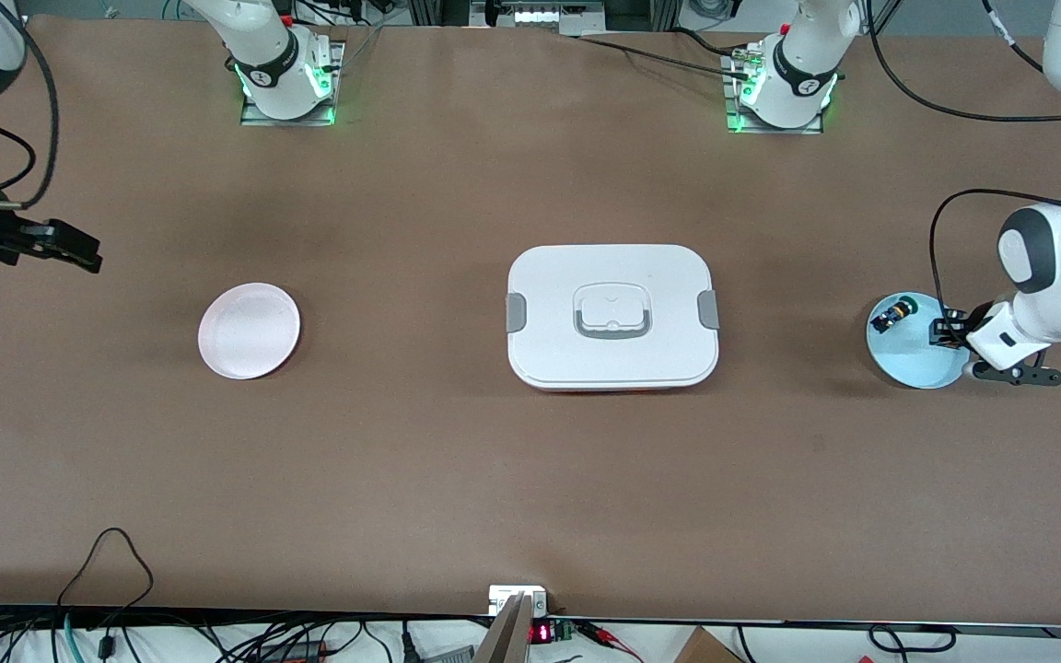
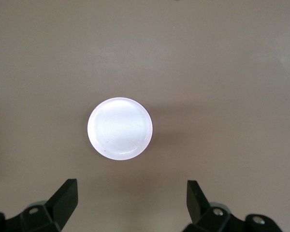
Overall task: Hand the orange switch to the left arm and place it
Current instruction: 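Lower the switch onto the blue plate and open the left gripper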
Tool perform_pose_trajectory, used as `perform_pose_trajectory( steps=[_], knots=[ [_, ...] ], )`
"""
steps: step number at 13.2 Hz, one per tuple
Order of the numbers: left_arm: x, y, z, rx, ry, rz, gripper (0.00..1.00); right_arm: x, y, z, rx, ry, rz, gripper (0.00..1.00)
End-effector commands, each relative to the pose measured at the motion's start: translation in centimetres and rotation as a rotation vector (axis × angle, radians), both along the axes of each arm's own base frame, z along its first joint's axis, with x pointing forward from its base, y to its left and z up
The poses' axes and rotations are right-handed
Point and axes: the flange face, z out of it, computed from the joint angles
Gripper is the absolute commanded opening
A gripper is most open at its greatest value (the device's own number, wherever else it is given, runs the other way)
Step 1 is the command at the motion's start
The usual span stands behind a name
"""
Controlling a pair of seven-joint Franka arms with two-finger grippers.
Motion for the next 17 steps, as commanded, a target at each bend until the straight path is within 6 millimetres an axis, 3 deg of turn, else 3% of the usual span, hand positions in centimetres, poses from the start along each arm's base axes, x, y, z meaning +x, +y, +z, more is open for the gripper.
perform_pose_trajectory(
  steps=[1, 6, 12, 13, 14, 15, 16, 17],
  knots=[
    [0.3, 0.4, -0.6, 0.015, 0.006, -0.033, 0.03, -0.8, 1.3, 1.6, -0.003, -0.009, 0.017, 1.00],
    [0.0, 1.1, -2.5, 0.012, 0.004, -0.023, 0.08, -2.6, -0.4, 0.2, 0.029, 0.023, 0.109, 1.00],
    [-0.3, 1.5, -3.6, 0.012, 0.020, -0.017, 0.23, -5.2, -0.5, -1.0, 0.052, -0.049, 0.079, 1.00],
    [-0.3, 1.6, -3.6, 0.013, 0.021, -0.016, 0.29, -5.4, -0.5, -0.4, 0.052, -0.037, 0.073, 1.00],
    [-0.4, 2.1, -3.6, 0.017, 0.020, -0.008, 0.50, -5.5, -0.5, 0.1, 0.053, -0.028, 0.072, 1.00],
    [-0.6, 2.6, -3.5, 0.022, 0.020, 0.003, 0.88, -5.6, -0.6, 0.8, 0.053, -0.025, 0.069, 1.00],
    [-0.5, 2.7, -3.2, 0.025, 0.016, 0.006, 1.00, -5.6, -0.5, 1.5, 0.051, -0.029, 0.072, 1.00],
    [-0.4, 2.8, -2.8, 0.029, 0.008, 0.018, 1.00, -5.6, -0.4, 1.9, 0.051, -0.034, 0.074, 1.00]
  ],
)
